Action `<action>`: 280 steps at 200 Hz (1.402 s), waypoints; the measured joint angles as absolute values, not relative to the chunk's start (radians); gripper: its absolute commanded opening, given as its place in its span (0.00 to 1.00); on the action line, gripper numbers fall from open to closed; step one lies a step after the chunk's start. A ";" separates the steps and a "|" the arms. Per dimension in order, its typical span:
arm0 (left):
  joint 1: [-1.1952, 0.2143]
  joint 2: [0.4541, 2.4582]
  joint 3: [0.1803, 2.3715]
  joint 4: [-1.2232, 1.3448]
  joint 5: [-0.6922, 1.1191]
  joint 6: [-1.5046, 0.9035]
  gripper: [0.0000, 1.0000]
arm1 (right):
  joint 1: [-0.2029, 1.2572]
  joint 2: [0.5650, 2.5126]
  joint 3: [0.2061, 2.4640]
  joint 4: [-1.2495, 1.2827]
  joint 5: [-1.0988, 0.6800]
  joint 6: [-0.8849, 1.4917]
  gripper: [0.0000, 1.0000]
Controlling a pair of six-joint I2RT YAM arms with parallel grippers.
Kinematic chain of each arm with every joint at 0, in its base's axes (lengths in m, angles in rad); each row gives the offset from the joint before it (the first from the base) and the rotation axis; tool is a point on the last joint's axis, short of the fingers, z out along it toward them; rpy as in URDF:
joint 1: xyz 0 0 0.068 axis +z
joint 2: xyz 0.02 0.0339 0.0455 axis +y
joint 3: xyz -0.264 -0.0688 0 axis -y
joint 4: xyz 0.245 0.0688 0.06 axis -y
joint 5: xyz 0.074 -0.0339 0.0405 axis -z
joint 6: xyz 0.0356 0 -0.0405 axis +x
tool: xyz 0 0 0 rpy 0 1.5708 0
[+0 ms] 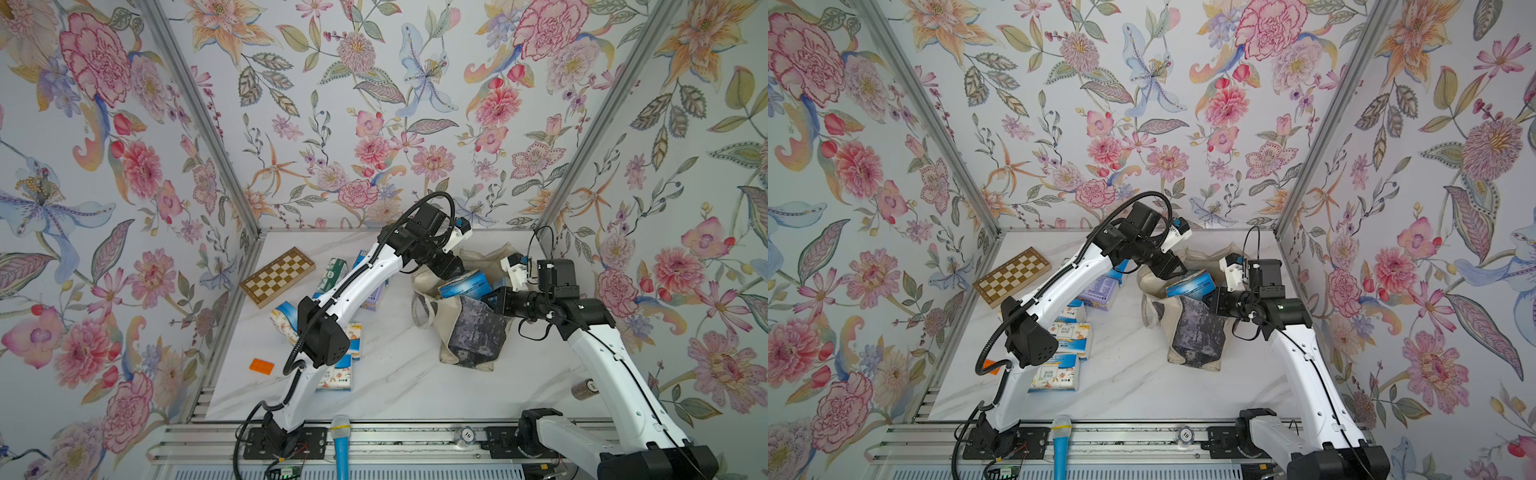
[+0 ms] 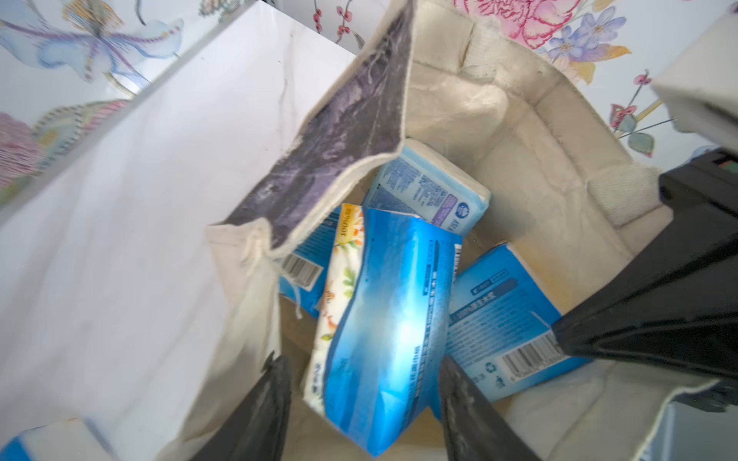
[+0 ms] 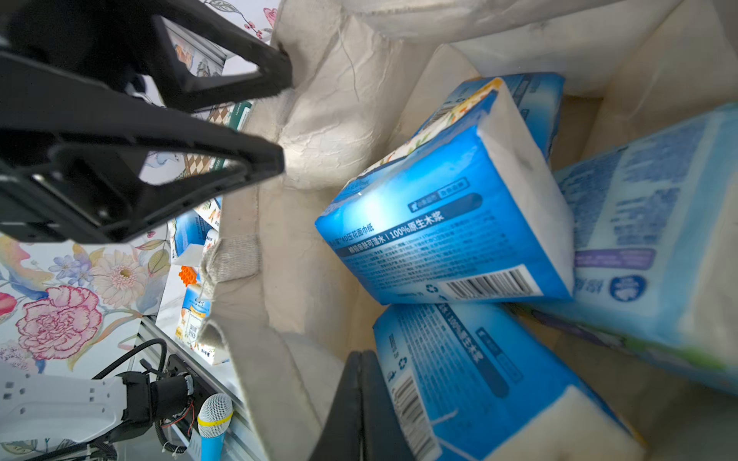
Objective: Put tissues into the canvas bag
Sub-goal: Place the pack of facial tissues in the canvas bag, then pick up the pack of facial tissues from the center of the board.
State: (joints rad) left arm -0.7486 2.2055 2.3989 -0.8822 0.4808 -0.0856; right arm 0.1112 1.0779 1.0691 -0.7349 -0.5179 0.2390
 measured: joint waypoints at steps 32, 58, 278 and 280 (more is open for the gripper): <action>-0.697 2.042 2.209 -0.781 0.385 -0.122 0.61 | 0.112 1.075 1.099 -0.747 -0.485 0.226 0.21; -0.636 1.879 1.986 -0.664 0.300 -0.167 0.68 | 0.112 1.048 1.121 -0.724 -0.457 0.212 0.34; -0.195 1.151 1.209 -0.282 0.044 -0.402 0.85 | 1.193 1.682 1.404 -0.449 -0.300 -0.128 0.88; -0.194 1.151 1.209 -0.282 0.046 -0.402 0.85 | 1.197 1.691 1.411 -0.451 -0.299 -0.133 0.89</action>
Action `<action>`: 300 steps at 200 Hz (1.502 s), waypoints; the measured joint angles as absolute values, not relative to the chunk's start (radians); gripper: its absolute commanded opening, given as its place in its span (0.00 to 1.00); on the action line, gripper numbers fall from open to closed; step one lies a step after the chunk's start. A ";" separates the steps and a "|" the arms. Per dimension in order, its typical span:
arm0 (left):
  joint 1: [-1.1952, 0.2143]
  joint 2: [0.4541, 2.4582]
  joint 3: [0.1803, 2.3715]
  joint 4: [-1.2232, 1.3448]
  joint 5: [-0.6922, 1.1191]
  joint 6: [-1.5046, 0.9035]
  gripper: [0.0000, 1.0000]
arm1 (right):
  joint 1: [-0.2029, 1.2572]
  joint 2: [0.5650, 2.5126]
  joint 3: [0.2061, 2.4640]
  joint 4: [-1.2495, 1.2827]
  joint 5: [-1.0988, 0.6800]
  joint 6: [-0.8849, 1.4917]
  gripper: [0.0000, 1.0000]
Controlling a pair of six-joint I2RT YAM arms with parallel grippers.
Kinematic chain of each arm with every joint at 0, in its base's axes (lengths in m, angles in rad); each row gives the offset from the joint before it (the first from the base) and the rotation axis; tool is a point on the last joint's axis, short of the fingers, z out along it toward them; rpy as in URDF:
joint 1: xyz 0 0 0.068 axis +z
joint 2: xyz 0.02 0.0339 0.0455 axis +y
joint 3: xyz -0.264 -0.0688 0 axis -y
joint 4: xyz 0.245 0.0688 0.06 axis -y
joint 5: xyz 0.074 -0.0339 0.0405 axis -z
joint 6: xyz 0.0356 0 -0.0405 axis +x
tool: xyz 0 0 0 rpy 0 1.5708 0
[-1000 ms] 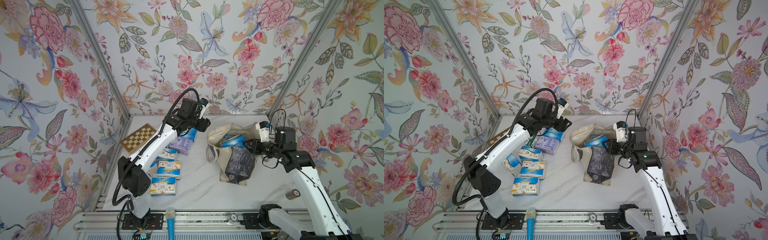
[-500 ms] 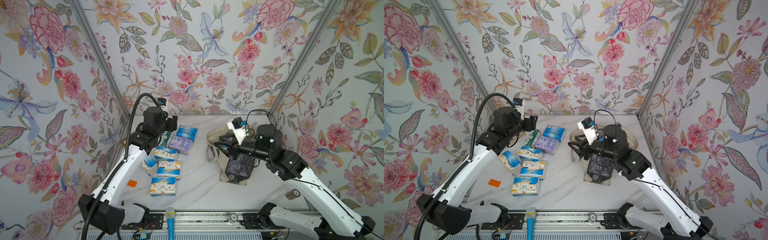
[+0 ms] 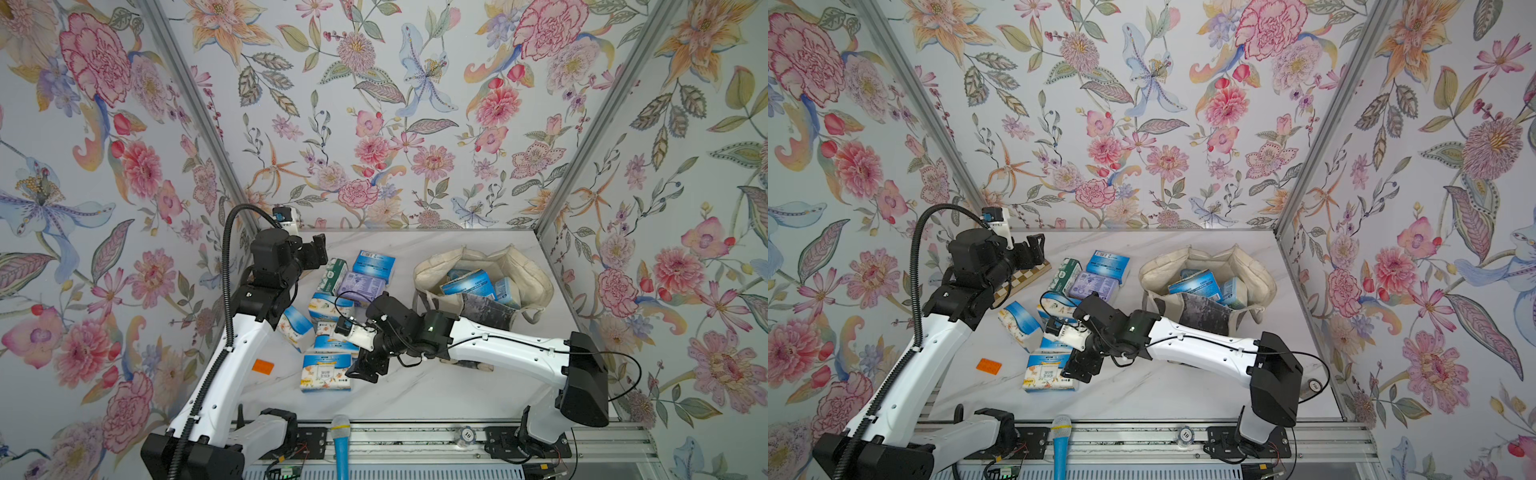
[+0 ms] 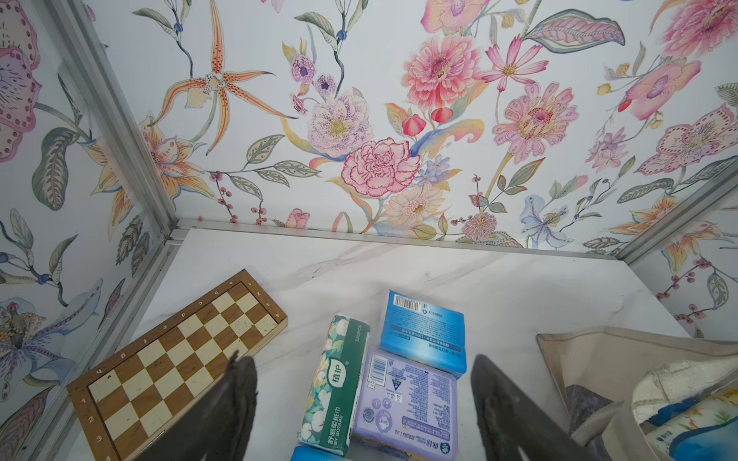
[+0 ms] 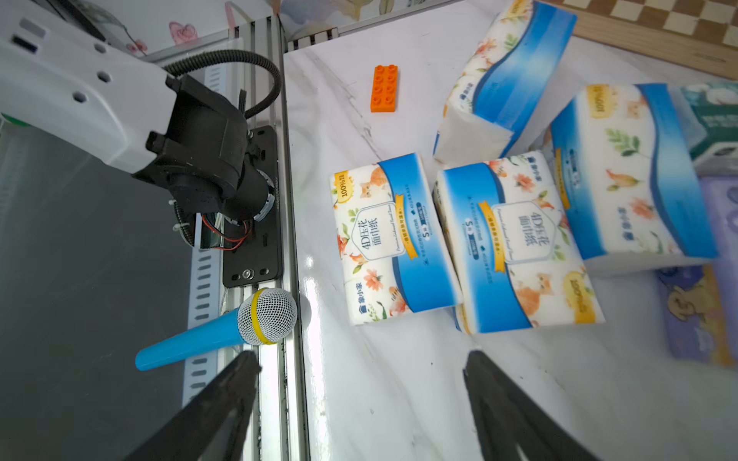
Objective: Put tissues into the canvas bag
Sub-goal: Pick up the pack of facial tissues from the center of the board.
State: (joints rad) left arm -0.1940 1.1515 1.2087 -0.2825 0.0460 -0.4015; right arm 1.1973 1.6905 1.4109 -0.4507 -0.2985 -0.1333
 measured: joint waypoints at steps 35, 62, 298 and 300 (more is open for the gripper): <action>-0.176 1.146 1.203 -0.282 0.069 -0.402 0.87 | 1.249 1.800 1.495 -0.472 -0.275 -0.219 0.92; -0.159 1.140 1.193 -0.281 0.078 -0.401 0.88 | 1.259 1.870 1.533 -0.488 -0.244 -0.262 0.94; -0.071 1.126 1.146 -0.256 0.170 -0.402 0.89 | 1.261 2.098 1.713 -0.583 -0.149 -0.349 0.93; -0.071 1.126 1.146 -0.256 0.173 -0.401 0.89 | 1.261 2.098 1.715 -0.583 -0.147 -0.349 0.93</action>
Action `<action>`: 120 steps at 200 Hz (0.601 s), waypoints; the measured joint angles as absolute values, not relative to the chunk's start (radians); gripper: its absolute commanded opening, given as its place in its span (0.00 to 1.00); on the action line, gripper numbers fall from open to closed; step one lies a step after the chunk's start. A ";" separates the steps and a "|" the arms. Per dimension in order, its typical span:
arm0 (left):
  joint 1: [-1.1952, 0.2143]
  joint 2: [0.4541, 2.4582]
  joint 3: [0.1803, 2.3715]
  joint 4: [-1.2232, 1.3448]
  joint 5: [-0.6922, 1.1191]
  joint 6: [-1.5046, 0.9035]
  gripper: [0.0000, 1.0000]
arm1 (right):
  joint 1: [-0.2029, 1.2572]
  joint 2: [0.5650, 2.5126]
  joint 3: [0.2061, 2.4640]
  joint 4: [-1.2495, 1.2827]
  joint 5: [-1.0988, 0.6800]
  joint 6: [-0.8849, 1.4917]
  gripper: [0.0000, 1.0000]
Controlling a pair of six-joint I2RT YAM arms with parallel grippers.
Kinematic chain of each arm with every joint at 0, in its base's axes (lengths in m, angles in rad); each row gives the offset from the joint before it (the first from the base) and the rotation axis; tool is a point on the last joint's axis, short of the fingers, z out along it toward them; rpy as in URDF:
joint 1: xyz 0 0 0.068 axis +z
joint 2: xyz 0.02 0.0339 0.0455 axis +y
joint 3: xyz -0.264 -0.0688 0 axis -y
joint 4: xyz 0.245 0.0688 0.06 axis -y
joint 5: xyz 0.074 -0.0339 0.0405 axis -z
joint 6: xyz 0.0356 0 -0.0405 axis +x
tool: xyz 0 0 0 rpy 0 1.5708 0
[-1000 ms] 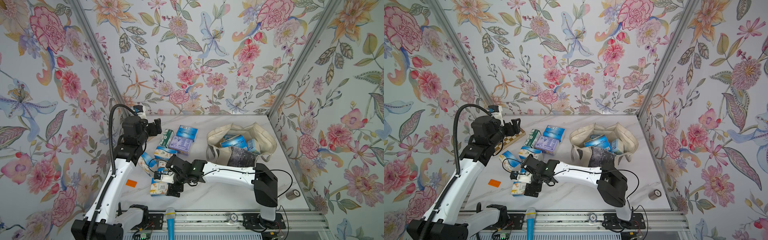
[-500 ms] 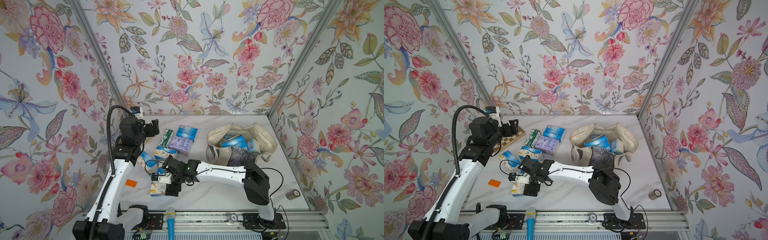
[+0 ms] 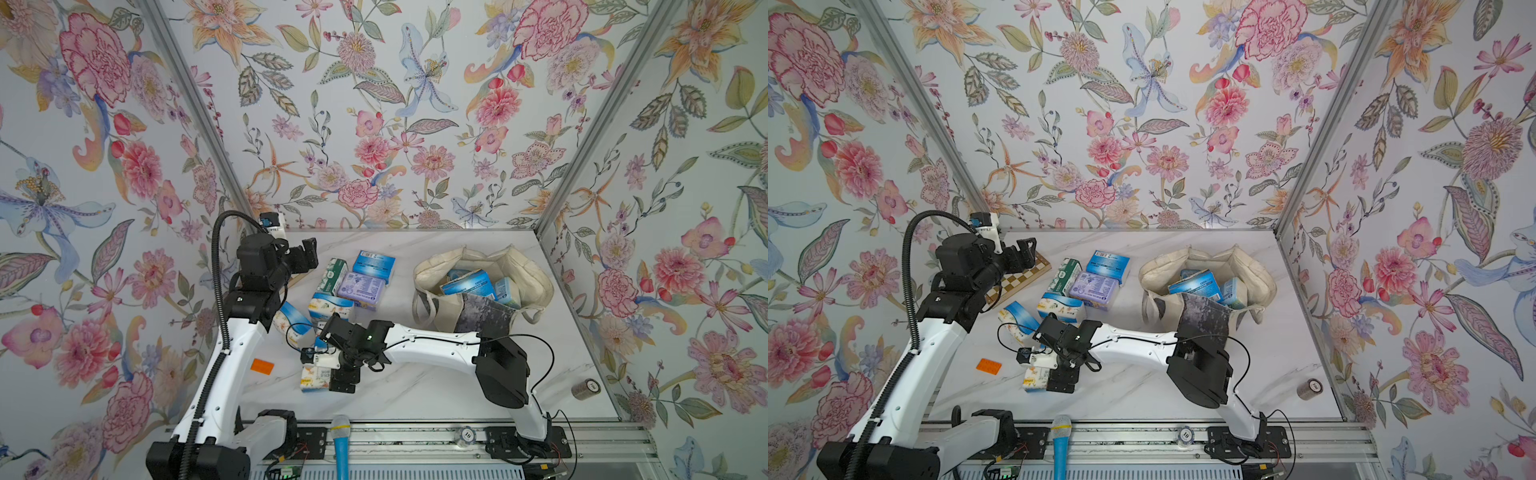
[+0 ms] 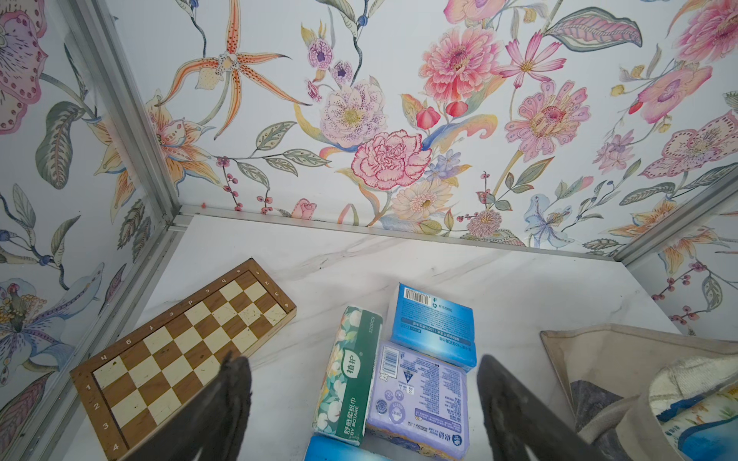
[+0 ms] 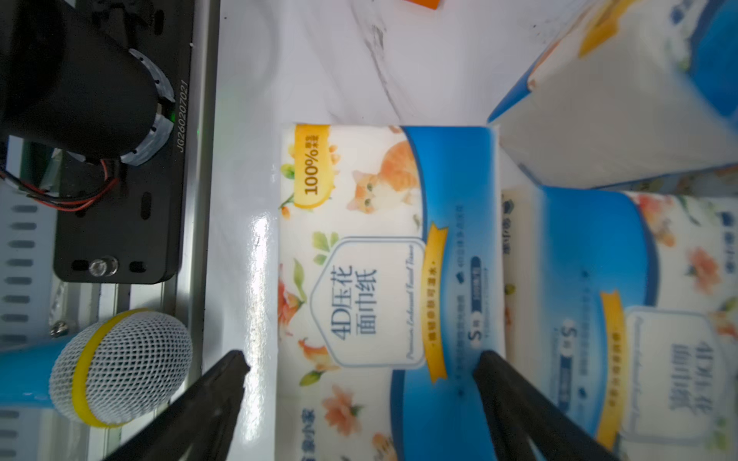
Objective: Put tissues into the canvas bag
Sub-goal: Pick up the pack of facial tissues from the center of the board.
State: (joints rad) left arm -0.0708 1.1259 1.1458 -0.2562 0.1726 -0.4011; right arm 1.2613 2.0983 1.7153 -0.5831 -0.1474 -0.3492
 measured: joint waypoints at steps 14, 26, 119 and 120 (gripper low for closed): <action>-0.070 1.126 1.146 -0.256 0.177 -0.402 0.89 | 1.261 2.098 1.723 -0.583 -0.137 -0.350 0.93; -0.069 1.126 1.145 -0.255 0.179 -0.402 0.89 | 1.261 2.098 1.729 -0.583 -0.130 -0.353 0.94; -0.055 1.134 1.131 -0.241 0.198 -0.402 0.89 | 1.261 2.114 1.730 -0.583 -0.116 -0.356 0.98; -0.055 1.134 1.131 -0.241 0.198 -0.402 0.89 | 1.261 2.115 1.730 -0.583 -0.116 -0.356 0.98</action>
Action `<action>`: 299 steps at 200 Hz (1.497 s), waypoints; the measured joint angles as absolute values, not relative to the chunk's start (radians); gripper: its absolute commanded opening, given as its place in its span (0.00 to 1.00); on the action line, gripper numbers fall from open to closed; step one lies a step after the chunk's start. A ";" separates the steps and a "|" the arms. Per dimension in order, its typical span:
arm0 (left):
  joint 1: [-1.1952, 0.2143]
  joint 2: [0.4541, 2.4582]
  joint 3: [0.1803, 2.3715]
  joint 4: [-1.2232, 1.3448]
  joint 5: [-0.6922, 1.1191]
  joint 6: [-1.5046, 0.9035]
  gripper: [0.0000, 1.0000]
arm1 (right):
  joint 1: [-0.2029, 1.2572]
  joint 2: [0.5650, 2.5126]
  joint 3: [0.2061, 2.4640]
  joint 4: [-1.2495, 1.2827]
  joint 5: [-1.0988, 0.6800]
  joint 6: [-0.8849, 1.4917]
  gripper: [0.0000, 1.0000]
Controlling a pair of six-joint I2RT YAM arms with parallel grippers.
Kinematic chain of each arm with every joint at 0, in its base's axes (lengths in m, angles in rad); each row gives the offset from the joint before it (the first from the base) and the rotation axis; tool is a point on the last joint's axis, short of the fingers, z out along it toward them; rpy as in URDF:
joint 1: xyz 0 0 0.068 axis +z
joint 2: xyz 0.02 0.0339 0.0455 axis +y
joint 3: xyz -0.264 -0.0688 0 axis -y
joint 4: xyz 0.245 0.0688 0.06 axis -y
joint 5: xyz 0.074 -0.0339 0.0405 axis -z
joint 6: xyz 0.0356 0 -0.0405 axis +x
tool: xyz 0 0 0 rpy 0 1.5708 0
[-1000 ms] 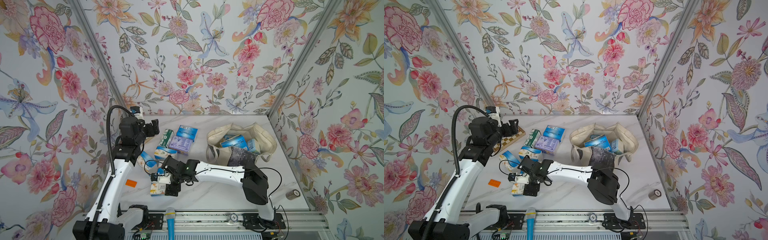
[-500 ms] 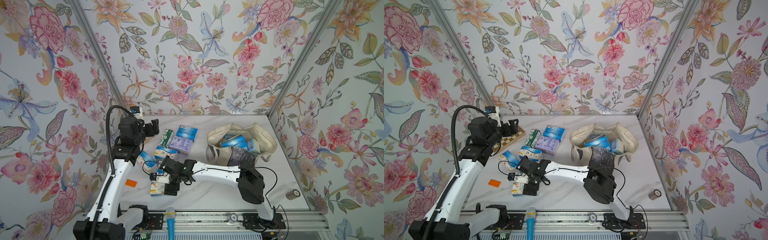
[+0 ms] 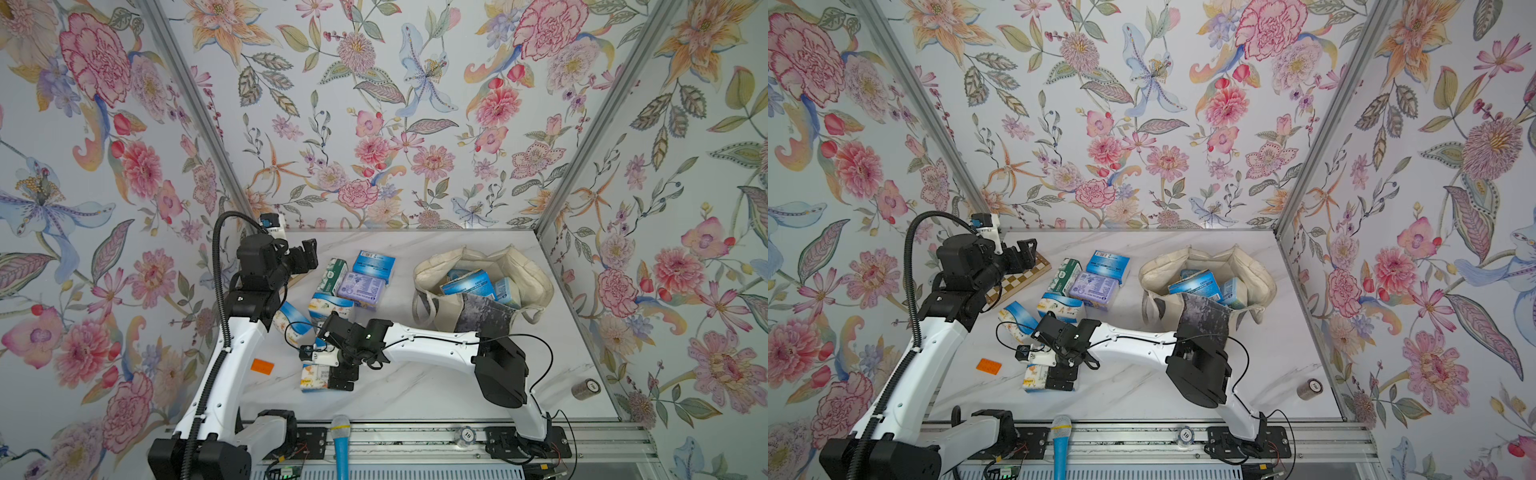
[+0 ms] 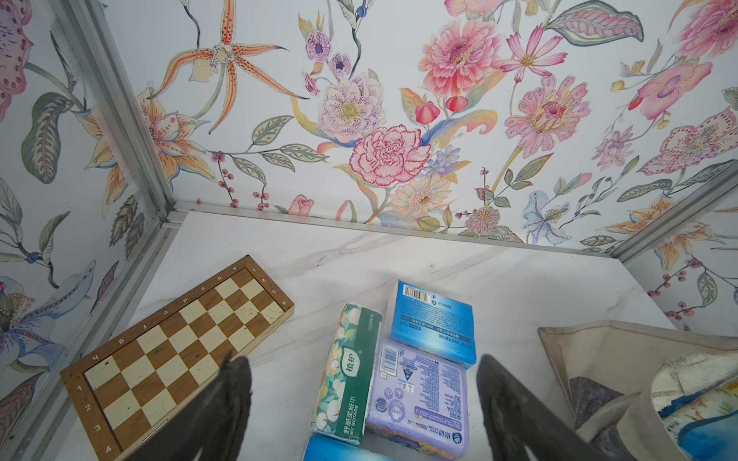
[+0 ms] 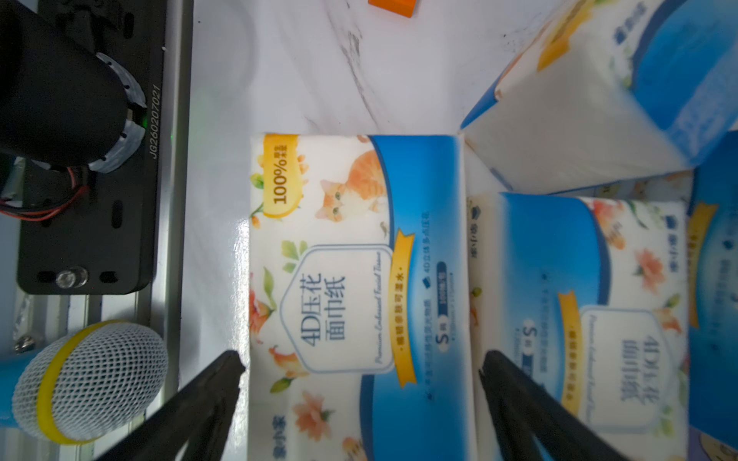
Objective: Put tissues into the canvas bag
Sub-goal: Pick up the pack of facial tissues from the center of the board.
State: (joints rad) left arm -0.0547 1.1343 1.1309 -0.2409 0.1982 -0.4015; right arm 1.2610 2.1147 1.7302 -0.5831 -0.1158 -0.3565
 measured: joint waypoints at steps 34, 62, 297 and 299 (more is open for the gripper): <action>-0.050 1.134 1.121 -0.238 0.203 -0.402 0.89 | 1.261 2.154 1.741 -0.587 -0.115 -0.356 1.00; -0.050 1.134 1.119 -0.238 0.206 -0.402 0.89 | 1.261 2.171 1.747 -0.590 -0.111 -0.356 1.00; -0.038 1.134 1.118 -0.238 0.211 -0.402 0.89 | 1.240 2.176 1.818 -0.657 -0.202 -0.352 0.63; -0.038 1.134 1.118 -0.239 0.211 -0.402 0.89 | 1.239 2.168 1.816 -0.657 -0.207 -0.352 0.63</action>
State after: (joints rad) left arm -0.0380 1.1343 1.1175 -0.2386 0.2108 -0.4019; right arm 1.2388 2.1677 1.8156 -0.6575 -0.2066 -0.3515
